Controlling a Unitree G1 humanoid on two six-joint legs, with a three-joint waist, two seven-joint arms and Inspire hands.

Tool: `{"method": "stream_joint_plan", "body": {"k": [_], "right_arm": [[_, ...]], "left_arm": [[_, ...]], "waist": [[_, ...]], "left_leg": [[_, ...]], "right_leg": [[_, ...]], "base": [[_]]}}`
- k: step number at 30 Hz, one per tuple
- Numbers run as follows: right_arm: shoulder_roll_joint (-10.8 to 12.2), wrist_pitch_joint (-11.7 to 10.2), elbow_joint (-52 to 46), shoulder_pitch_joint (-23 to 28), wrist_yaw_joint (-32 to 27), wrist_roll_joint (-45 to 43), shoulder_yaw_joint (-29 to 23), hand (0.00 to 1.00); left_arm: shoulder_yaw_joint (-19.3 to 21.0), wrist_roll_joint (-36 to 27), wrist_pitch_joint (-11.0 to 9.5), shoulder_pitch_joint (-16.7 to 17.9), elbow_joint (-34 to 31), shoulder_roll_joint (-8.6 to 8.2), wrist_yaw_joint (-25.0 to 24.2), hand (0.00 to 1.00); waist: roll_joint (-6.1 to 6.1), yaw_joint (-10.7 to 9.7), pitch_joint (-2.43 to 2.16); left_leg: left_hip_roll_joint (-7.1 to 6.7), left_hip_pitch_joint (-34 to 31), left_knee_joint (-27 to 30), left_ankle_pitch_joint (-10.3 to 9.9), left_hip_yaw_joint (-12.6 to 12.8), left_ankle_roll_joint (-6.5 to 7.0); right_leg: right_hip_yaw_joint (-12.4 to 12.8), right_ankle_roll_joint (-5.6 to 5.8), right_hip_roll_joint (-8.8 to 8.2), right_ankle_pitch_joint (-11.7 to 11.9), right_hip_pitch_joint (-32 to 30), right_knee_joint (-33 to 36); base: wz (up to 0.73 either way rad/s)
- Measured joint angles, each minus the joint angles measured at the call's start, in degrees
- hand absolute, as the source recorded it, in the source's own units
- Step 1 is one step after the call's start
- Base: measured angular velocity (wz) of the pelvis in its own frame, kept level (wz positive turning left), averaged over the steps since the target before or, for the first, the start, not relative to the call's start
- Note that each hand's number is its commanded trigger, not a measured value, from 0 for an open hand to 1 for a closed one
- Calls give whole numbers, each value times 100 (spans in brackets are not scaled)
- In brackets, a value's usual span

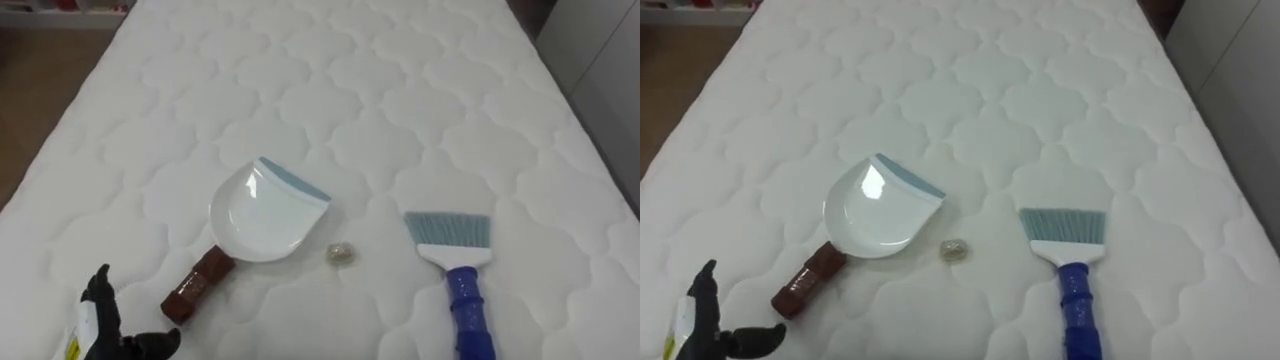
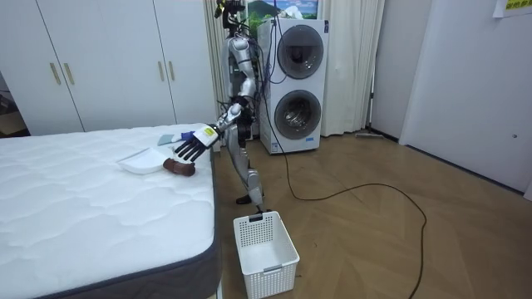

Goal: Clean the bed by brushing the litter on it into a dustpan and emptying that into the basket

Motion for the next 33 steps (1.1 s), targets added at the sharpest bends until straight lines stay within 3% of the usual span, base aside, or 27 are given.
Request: {"method": "stream_joint_plan", "body": {"k": [4,10,15,28,33], "right_arm": [[2,2,15,1,27,-2,4,0],[-10,19,228,-30,44,5,24,0],[-14,161,337,-168,68,-19,30,0],[-19,286,333,-576,-31,56,303,0],[-12,251,343,-794,-65,669,471,0]], "left_arm": [[-2,0,-15,-50,-2,29,77,0],[-379,-9,-38,-277,31,76,189,0],[-463,-189,-28,-610,203,77,188,0],[-879,-470,57,-1329,952,124,168,0],[-1032,-683,54,-1673,1510,172,18,0]], "waist": [[12,-112,3],[59,-193,-1],[126,-351,10],[152,-553,69],[144,-565,76]], "left_leg": [[-8,-86,14,1,-40,1],[-27,-300,45,15,-58,19],[-33,-583,60,43,-50,33],[-28,-1047,132,46,20,31],[-27,-1087,131,46,-1,31]], "right_leg": [[-59,0,-16,3,-52,2],[-93,10,-43,25,-243,18],[-70,11,-47,71,-535,17],[-1,10,-49,75,-1027,88],[-8,9,-45,75,-1088,90]], "base": [[7],[1],[-1],[-4],[-3]]}}
